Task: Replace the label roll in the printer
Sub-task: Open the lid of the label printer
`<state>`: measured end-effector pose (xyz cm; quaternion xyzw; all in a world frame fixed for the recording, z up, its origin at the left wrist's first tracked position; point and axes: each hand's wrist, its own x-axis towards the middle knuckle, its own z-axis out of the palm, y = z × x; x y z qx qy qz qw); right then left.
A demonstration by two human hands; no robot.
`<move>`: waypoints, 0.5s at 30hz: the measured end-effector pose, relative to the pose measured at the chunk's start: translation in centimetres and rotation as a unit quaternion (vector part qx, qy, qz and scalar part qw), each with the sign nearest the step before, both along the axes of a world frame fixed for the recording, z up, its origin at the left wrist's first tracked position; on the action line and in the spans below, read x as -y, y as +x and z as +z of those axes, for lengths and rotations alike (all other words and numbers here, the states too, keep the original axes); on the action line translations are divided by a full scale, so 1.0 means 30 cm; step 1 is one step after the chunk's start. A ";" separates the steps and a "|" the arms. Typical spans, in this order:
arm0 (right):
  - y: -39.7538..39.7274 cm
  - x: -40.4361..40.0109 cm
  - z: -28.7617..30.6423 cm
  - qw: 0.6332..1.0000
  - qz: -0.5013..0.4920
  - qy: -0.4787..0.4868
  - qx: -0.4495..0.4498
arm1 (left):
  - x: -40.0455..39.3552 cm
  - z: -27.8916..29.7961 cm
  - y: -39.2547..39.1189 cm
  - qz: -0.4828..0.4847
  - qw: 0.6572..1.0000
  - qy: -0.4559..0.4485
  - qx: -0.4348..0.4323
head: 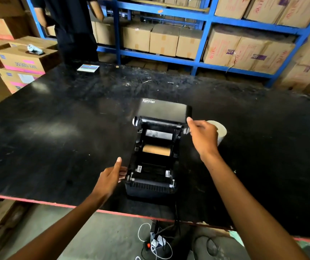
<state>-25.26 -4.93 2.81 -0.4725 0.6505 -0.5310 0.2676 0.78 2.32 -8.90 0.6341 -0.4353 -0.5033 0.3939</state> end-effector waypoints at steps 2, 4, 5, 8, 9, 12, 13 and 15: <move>-0.001 0.033 0.007 1.000 0.030 0.007 0.004 | 0.023 0.004 0.015 -0.013 1.000 -0.001 0.019; -0.002 0.057 -0.005 0.997 0.074 0.017 0.026 | 0.050 0.011 0.032 -0.039 0.998 -0.004 0.040; -0.003 0.066 -0.013 0.995 0.094 0.021 0.035 | 0.064 0.015 0.038 -0.046 0.998 -0.005 0.052; -0.011 0.077 -0.036 0.988 0.149 0.032 0.037 | 0.119 0.025 0.036 -0.038 0.994 -0.046 0.093; -0.011 0.073 -0.046 0.987 0.153 0.027 0.044 | 0.139 0.031 0.027 -0.031 0.991 -0.067 0.112; -0.010 0.032 -0.130 0.992 0.122 0.030 0.012 | 0.199 0.042 -0.019 -0.044 0.980 -0.103 0.164; -0.010 0.009 -0.174 0.990 0.118 0.061 -0.040 | 0.219 0.044 -0.033 -0.069 0.973 -0.107 0.192; -0.004 -0.036 -0.266 0.964 0.139 0.155 -0.164 | 0.252 0.035 -0.063 -0.132 0.951 -0.098 0.263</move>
